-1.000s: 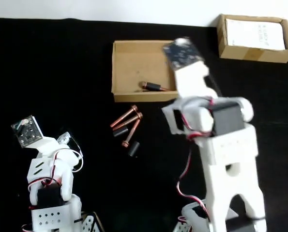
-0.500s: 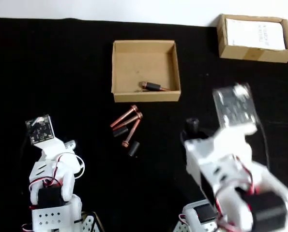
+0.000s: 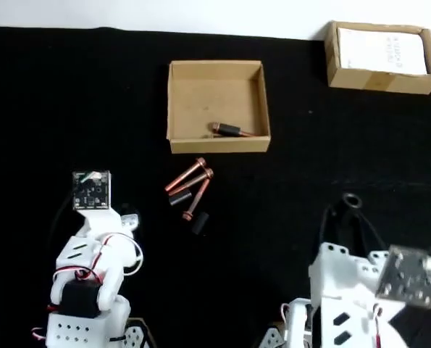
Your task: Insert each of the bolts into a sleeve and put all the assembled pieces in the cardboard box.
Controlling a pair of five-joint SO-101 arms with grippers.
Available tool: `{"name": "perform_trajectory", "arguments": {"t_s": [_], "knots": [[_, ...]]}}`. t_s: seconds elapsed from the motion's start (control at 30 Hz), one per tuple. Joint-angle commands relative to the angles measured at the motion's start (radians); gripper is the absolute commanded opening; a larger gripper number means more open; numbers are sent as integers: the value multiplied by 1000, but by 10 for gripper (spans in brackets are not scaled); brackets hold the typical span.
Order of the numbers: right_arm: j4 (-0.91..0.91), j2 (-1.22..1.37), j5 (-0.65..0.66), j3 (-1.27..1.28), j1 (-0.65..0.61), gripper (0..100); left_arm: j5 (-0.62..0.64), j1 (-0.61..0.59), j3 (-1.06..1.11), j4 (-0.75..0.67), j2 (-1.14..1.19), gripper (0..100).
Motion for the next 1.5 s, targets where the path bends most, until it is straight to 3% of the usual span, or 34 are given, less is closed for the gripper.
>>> {"name": "perform_trajectory", "arguments": {"t_s": [0.0, 0.2, 0.4, 1.0, 1.23, 1.33, 1.47], "knots": [[-48, -54, 28, 84, 124, 6, -6, 25, -48, 3, -10, 10], [-245, -50, 32, 222, 400, 6, -6, 82, -127, 2, 99, 10], [-420, -51, 32, 400, 530, 6, -5, 91, -406, -60, 516, 10], [-727, -51, 26, 776, 664, 6, -11, 137, -1353, -48, 1929, 11], [-855, -51, 26, 894, 667, 6, -322, 226, -1636, 100, 2181, 11], [-911, -51, 26, 938, 664, 6, -368, 243, -1741, 143, 2256, 18], [-958, -50, 32, 989, 639, 6, -385, 255, -1879, 215, 2344, 111]]}}
